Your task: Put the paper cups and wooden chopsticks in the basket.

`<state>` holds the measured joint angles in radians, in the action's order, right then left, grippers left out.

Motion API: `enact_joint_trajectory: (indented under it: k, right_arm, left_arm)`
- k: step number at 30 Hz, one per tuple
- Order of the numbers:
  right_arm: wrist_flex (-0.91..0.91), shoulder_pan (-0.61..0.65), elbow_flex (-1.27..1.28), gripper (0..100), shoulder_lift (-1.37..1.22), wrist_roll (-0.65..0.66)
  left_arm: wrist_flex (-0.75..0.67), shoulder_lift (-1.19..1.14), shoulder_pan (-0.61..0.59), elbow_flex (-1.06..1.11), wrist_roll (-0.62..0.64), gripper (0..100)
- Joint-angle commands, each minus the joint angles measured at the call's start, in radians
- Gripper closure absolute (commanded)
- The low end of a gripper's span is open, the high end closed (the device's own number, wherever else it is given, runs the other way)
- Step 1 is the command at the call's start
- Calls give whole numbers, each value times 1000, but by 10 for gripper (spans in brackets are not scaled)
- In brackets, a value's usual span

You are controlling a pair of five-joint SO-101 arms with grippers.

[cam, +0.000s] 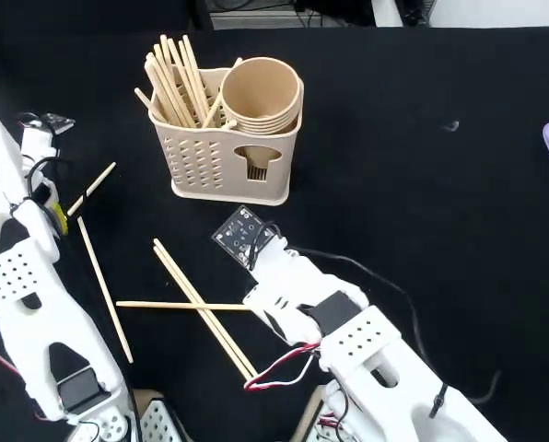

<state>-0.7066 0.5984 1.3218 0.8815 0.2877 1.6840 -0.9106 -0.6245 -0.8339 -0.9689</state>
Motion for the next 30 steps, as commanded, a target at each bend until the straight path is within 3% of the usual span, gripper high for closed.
enact_joint_trajectory:
  k: [1,5,14,20,26,30]
  right_arm:
    - [18,-21,-4,871,38,0]
    - [18,-21,-4,870,38,0]
    - [18,-21,-4,869,38,0]
    - [20,-20,-4,868,44,-2]
    - [20,-20,-4,868,44,-2]
    - [20,-21,-4,868,39,0]
  left_arm:
    - [-5,32,22,-36,21,974]
    - [69,40,36,-33,15,972]
    - [77,130,-25,-2,17,969]
    - [75,388,-105,185,25,969]
    - [71,730,-87,473,146,969]
    - [-69,996,-39,673,273,969]
